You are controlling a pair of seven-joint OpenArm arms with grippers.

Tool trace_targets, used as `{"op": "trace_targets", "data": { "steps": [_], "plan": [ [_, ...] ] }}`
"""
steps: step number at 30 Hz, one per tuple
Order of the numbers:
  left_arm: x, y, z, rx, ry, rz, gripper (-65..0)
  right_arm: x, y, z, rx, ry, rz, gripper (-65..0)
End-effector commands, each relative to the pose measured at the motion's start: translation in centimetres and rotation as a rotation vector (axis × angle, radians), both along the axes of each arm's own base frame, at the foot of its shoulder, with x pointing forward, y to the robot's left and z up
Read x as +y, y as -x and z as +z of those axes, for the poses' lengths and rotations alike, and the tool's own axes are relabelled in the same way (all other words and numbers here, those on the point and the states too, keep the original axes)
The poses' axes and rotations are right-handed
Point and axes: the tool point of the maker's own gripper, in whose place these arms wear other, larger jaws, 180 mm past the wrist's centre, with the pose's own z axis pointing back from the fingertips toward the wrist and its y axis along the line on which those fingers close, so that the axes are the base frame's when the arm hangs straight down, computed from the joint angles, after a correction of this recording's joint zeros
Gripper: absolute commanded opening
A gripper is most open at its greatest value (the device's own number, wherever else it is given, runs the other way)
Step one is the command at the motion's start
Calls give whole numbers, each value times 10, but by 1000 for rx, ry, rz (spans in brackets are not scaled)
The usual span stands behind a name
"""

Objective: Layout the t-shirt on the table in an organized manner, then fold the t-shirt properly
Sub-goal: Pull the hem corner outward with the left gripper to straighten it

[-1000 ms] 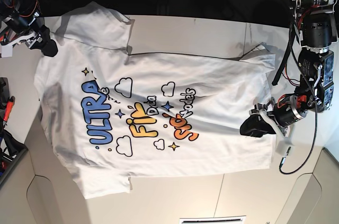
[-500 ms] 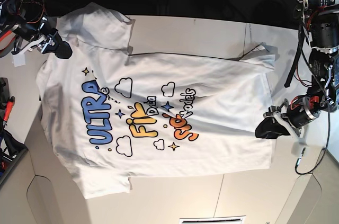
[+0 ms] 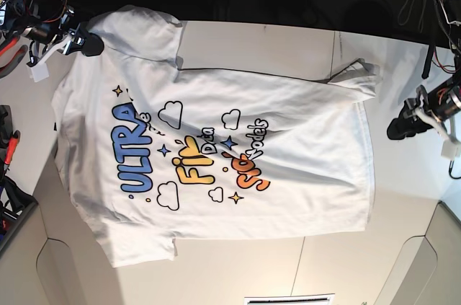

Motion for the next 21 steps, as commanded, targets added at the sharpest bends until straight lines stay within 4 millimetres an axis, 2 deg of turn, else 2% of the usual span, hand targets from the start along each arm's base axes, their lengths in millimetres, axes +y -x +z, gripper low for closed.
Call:
{"op": "trace_targets", "data": {
  "steps": [1,5,8,11,17,21],
  "plan": [
    [8,-2,13,-40,5,7,-362,-10,3,0,19,39,20,-650],
    [13,31,-6,33,13,26,-362,-21,1,3,16,65,26,-650],
    [12,49,-17,76,13,26,-359,-30,-1,7,9,82,29,-650],
    [13,66,-27,120,1,22,-303,-35,-2,9,9,96,33,-650],
    [20,72,-33,138,-61,18,-288,-45,-4,13,2,117,33,-650],
    [18,76,-35,161,-56,5,-289,-51,-5,15,1,134,37,-650]
  ]
}}
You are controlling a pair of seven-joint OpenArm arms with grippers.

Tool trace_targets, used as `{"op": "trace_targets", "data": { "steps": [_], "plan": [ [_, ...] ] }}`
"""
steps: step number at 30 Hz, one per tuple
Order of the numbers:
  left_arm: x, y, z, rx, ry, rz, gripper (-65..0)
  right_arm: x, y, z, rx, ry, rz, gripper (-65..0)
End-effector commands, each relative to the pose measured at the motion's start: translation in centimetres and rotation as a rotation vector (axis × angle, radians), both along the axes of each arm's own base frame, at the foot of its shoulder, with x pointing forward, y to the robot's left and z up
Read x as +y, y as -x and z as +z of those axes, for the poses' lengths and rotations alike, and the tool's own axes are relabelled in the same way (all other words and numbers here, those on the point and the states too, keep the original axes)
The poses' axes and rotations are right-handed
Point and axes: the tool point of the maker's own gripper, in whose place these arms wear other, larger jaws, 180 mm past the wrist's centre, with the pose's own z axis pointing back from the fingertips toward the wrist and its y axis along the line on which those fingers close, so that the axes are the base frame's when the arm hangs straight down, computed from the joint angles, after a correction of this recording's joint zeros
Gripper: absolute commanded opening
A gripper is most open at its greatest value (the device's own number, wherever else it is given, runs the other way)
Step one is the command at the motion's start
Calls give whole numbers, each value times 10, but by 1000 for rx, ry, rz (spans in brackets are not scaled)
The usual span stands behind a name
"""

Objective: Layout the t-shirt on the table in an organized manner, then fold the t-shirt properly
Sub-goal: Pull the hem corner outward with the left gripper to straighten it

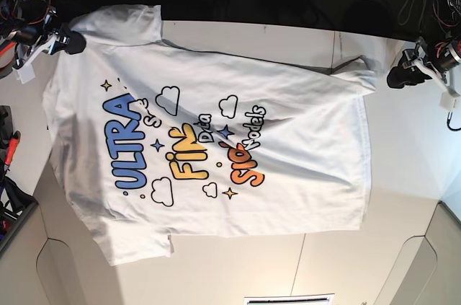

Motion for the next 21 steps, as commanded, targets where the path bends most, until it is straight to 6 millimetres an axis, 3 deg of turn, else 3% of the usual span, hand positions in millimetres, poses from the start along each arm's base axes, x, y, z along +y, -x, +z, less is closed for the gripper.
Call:
{"op": "trace_targets", "data": {
  "steps": [1,7,12,16,21],
  "plan": [
    [5,-6,11,-22,-17,-20,-289,-13,-5,7,-12,34,4,-650],
    [-3,-20,38,-96,-70,-91,-289,-49,-19,22,-39,141,9,-650],
    [-28,-26,59,-130,-32,-173,-289,-54,-35,30,-70,154,12,-650],
    [-48,-13,47,-44,-18,-262,-289,-54,-37,32,-75,153,14,-650],
    [-60,19,26,62,4,-314,-289,-53,-35,31,-64,151,20,-650]
  ]
}}
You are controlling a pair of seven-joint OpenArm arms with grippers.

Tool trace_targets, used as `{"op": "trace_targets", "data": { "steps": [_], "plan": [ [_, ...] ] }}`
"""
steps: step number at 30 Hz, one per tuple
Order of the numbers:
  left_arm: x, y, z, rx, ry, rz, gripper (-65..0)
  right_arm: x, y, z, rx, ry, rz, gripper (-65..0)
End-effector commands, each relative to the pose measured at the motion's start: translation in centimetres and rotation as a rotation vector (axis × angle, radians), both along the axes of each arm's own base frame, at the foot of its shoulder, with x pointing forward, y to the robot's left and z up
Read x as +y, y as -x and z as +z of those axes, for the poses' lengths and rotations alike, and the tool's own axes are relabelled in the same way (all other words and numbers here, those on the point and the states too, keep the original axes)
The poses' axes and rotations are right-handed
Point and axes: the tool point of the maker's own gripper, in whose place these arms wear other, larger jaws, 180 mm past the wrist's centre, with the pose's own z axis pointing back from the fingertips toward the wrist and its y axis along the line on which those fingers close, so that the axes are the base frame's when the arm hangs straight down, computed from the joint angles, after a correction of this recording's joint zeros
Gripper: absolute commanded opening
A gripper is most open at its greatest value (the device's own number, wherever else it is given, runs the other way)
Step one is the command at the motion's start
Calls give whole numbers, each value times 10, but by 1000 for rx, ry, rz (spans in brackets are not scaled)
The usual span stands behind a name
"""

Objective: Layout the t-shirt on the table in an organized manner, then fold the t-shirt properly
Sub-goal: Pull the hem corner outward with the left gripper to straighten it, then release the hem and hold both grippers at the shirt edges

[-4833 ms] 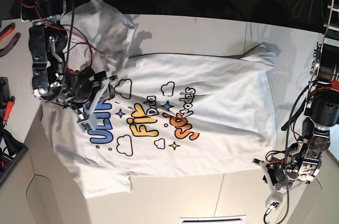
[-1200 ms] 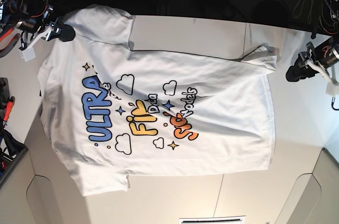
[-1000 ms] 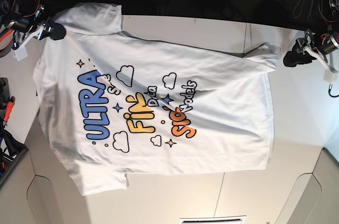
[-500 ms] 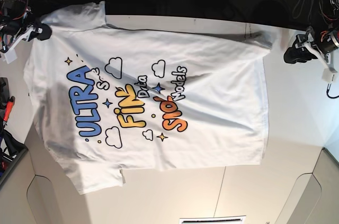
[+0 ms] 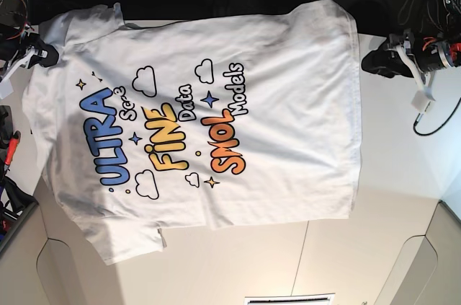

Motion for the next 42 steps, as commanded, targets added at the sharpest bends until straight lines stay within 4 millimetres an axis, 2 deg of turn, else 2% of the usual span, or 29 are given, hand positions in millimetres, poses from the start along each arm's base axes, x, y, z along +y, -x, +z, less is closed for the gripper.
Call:
{"op": "trace_targets", "data": {
  "steps": [1,6,11,19,42],
  "plan": [
    [6,3,6,-10,-9,-10,-289,-8,-9,11,-33,17,1,-650],
    [-2,48,-3,68,78,33,-289,-8,-9,11,-33,17,1,-650],
    [-12,69,-5,98,149,71,-289,-8,-10,11,-34,16,0,-650],
    [-5,67,-20,59,92,129,-289,-7,-10,12,-38,10,-1,-650],
    [-10,51,-25,2,58,137,-289,-5,-12,14,-51,-7,-5,-650]
  ]
}}
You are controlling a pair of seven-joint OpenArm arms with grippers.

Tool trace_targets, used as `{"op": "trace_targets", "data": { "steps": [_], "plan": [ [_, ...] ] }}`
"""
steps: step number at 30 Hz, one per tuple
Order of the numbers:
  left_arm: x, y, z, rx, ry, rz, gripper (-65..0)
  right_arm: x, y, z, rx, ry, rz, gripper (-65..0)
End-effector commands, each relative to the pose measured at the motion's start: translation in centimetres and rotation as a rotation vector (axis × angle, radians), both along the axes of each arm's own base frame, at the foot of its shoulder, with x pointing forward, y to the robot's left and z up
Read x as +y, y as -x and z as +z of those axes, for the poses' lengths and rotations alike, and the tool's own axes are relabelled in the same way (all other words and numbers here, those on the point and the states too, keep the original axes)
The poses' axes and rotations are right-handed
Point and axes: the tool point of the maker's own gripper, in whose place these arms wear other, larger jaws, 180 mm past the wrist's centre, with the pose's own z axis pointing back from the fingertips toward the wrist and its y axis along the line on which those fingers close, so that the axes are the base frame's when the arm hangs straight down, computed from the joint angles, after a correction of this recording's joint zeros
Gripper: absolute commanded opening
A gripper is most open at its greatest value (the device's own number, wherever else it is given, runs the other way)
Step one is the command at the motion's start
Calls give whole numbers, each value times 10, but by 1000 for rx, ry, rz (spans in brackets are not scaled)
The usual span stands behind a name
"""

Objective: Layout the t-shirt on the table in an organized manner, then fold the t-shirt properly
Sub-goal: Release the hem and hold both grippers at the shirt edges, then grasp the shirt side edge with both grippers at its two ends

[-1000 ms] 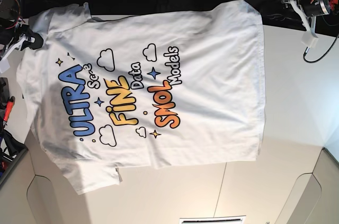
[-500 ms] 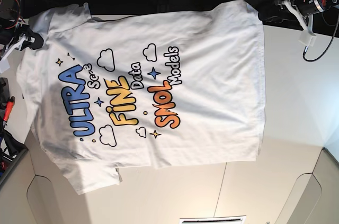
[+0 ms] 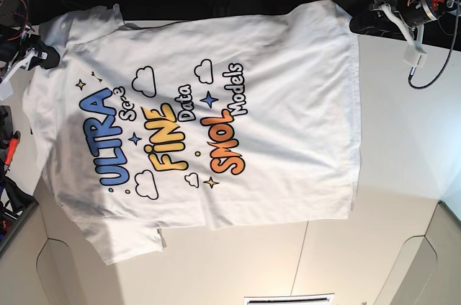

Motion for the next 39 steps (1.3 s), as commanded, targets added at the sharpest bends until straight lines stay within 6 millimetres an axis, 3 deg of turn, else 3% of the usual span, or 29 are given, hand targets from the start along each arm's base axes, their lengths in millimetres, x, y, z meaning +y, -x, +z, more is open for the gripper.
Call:
{"op": "trace_targets", "data": {
  "steps": [1,17,25,27,30,35,39],
  "plan": [
    [4,-8,8,-37,0,3,-289,-8,-9,11,-37,14,-1,-650],
    [-10,-9,6,-40,41,7,-289,-8,-9,11,-36,14,-1,-650],
    [-33,-7,0,-1,75,-72,-291,-8,-9,11,-35,15,-1,-650],
    [-34,-8,0,-3,76,-73,-364,-8,-9,11,-33,14,0,-650],
    [-33,-10,3,-12,89,-64,-630,-7,-6,10,-20,12,7,-650],
    [-28,-18,15,-44,139,-10,-650,-4,-8,12,-29,-8,9,-650],
    [-10,-28,35,-87,181,66,-650,3,-8,17,-35,-46,24,-650]
  ]
}}
